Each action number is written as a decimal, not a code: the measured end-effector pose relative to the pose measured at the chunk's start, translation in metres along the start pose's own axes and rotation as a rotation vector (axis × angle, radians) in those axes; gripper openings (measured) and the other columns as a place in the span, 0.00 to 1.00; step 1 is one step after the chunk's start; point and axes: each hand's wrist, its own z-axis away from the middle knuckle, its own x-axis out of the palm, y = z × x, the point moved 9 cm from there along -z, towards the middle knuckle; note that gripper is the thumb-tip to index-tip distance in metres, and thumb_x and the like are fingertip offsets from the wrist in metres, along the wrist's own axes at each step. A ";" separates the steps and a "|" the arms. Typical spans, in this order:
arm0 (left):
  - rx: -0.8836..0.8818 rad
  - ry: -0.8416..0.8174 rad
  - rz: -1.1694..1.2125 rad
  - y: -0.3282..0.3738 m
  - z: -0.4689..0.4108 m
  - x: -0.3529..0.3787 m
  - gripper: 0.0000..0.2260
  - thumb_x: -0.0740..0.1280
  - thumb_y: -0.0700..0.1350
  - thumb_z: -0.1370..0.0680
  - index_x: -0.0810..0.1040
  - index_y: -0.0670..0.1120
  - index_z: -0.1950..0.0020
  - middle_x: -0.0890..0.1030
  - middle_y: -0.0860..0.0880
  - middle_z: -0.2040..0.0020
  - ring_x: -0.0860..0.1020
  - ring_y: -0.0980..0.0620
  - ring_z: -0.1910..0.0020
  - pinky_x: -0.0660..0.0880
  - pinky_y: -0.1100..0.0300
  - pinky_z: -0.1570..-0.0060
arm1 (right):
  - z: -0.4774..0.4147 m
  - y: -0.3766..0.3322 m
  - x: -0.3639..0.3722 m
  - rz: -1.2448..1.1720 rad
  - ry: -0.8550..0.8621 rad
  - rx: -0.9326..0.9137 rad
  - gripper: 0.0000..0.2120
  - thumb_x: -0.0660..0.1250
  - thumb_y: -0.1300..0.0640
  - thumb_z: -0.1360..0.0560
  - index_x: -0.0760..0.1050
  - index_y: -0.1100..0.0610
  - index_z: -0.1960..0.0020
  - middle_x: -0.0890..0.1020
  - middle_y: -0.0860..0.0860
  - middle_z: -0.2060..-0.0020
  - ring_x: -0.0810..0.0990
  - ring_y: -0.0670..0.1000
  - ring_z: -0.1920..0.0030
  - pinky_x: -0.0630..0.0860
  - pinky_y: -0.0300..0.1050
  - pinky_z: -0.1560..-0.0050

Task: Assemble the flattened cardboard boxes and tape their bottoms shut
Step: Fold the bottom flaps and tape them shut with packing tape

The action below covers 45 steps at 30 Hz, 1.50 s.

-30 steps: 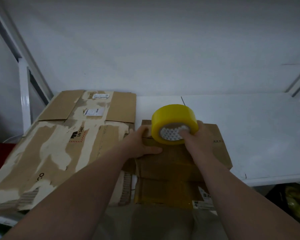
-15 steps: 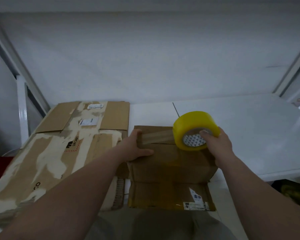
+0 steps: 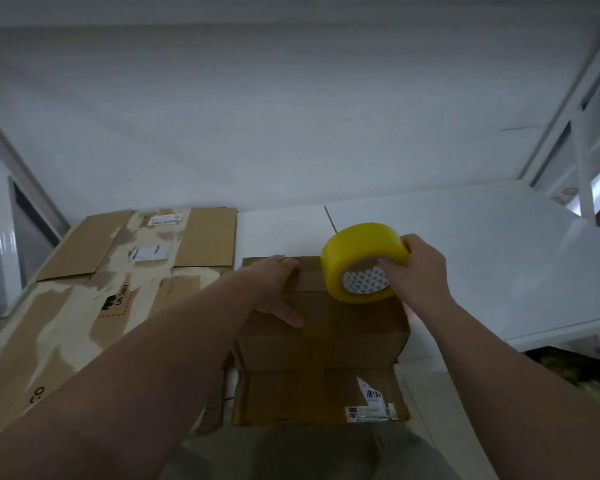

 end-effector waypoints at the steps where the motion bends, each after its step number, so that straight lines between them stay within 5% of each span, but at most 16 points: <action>1: -0.010 -0.011 -0.005 0.001 0.001 0.000 0.49 0.76 0.62 0.36 0.54 0.49 0.24 0.60 0.50 0.25 0.62 0.46 0.28 0.64 0.45 0.31 | -0.005 -0.003 -0.012 0.057 0.041 -0.022 0.09 0.68 0.62 0.29 0.74 0.58 0.49 0.78 0.55 0.57 0.77 0.58 0.53 0.66 0.43 0.59; 6: -0.045 -0.049 -0.035 0.005 0.004 -0.001 0.51 0.76 0.61 0.35 0.50 0.49 0.23 0.56 0.49 0.24 0.60 0.45 0.27 0.64 0.45 0.30 | -0.016 -0.003 -0.057 0.446 0.030 -0.165 0.21 0.63 0.68 0.30 0.71 0.57 0.37 0.73 0.60 0.47 0.75 0.63 0.50 0.67 0.46 0.59; 14: -0.051 -0.048 -0.069 0.009 0.002 -0.003 0.49 0.76 0.61 0.35 0.51 0.49 0.23 0.58 0.49 0.25 0.62 0.44 0.28 0.65 0.45 0.32 | -0.017 0.015 -0.061 0.882 -0.082 -0.194 0.26 0.65 0.65 0.28 0.65 0.51 0.33 0.68 0.55 0.42 0.68 0.57 0.42 0.67 0.47 0.61; 36: -0.033 0.005 0.059 0.000 0.005 0.004 0.48 0.75 0.60 0.34 0.52 0.50 0.23 0.58 0.51 0.25 0.59 0.47 0.27 0.63 0.46 0.30 | 0.005 0.071 -0.011 0.858 -0.253 -0.025 0.23 0.66 0.60 0.26 0.62 0.51 0.34 0.66 0.54 0.41 0.67 0.56 0.40 0.71 0.46 0.57; 38: -0.087 0.063 0.079 -0.008 0.012 0.010 0.48 0.73 0.64 0.34 0.52 0.47 0.23 0.57 0.48 0.24 0.58 0.46 0.27 0.61 0.44 0.29 | 0.007 0.070 -0.008 0.855 -0.242 -0.025 0.22 0.65 0.61 0.26 0.62 0.51 0.35 0.66 0.54 0.42 0.67 0.55 0.41 0.71 0.46 0.57; 42: -0.497 0.143 0.057 -0.038 0.044 0.037 0.54 0.55 0.76 0.33 0.40 0.40 0.23 0.43 0.40 0.22 0.45 0.42 0.23 0.50 0.43 0.26 | 0.010 0.070 -0.007 0.855 -0.241 -0.005 0.24 0.66 0.61 0.27 0.62 0.51 0.35 0.66 0.54 0.42 0.67 0.55 0.41 0.75 0.47 0.54; 45: -0.537 0.184 0.026 -0.019 0.052 0.042 0.51 0.44 0.77 0.31 0.37 0.39 0.23 0.38 0.39 0.22 0.40 0.42 0.23 0.44 0.40 0.26 | 0.013 0.069 -0.008 0.865 -0.236 0.021 0.24 0.65 0.63 0.26 0.61 0.52 0.34 0.65 0.55 0.41 0.67 0.56 0.41 0.76 0.48 0.52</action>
